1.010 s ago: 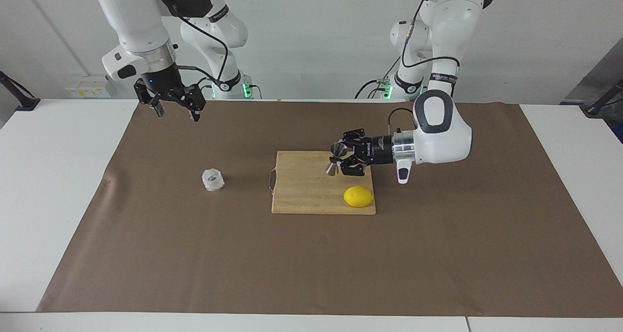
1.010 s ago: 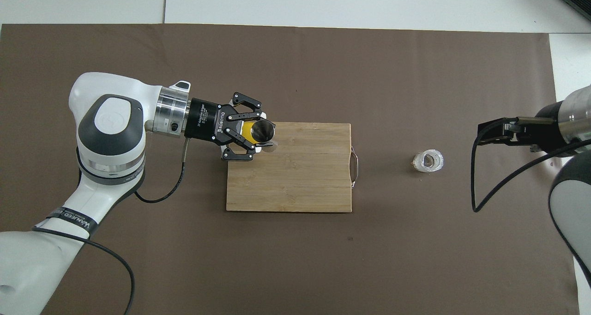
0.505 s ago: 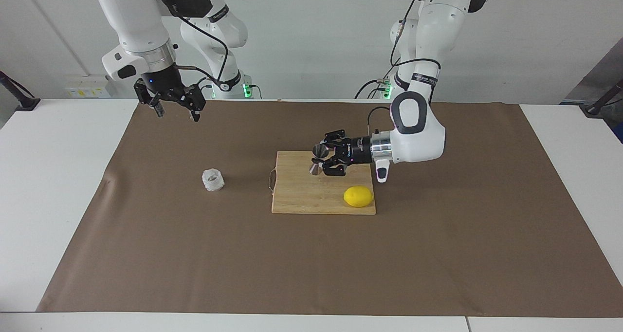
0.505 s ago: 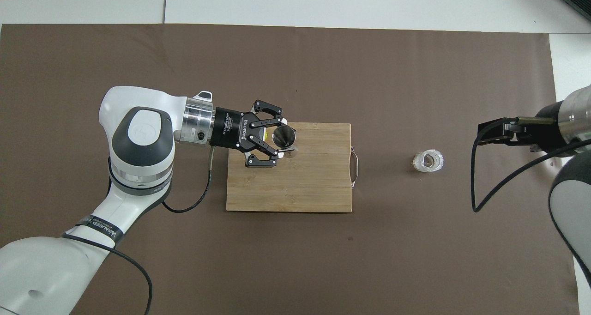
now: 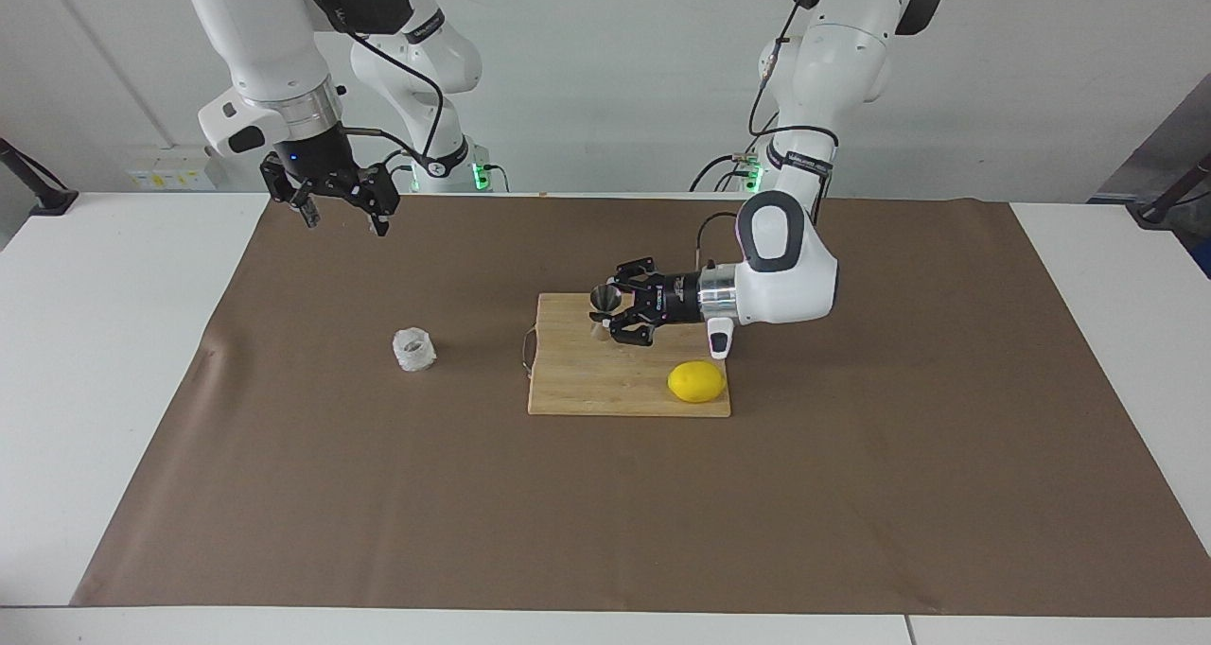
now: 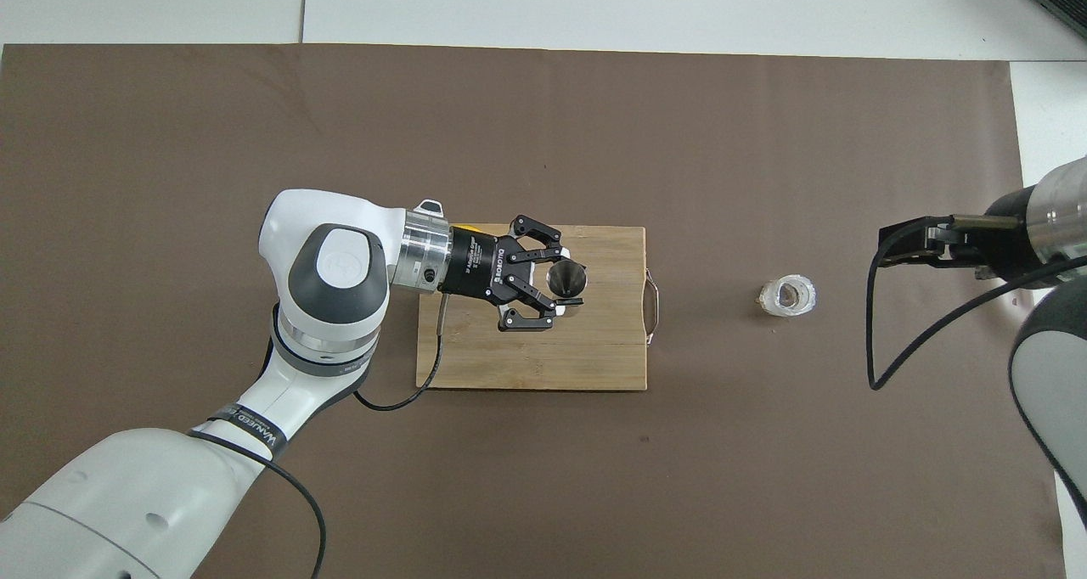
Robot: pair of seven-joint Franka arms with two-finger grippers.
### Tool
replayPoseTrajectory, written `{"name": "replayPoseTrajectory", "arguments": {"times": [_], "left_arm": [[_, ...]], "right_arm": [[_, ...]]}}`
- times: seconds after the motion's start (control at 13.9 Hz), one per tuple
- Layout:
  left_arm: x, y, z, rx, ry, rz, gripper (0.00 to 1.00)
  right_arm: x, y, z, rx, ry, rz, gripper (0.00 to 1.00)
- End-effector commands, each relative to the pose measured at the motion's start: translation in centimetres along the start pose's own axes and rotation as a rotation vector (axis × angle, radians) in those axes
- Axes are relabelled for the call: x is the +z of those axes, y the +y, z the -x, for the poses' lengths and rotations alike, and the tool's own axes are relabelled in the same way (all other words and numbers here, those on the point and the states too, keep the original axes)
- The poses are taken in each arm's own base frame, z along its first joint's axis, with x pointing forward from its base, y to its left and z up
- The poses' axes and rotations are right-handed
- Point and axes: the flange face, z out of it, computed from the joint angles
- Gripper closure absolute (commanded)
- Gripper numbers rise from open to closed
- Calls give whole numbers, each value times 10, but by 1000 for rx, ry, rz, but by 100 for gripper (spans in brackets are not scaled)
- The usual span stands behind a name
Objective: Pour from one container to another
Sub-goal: 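Lower the metal cup onto the board and open the left gripper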
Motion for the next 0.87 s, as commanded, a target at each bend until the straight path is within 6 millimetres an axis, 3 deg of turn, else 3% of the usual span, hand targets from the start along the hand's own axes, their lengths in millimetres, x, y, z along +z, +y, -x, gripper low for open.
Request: {"name": "replayPoseTrajectory", "arguments": {"times": [0.0, 0.14, 0.79], "left_arm": [[9, -5, -5, -1, 5, 13, 56], [14, -3, -18, 5, 16, 16, 56], [22, -8, -38, 29, 28, -2, 55]], "right_arm": [[-2, 5, 4, -2, -7, -5, 0], [-2, 5, 4, -2, -7, -5, 0], [-2, 5, 4, -3, -7, -5, 0]]}}
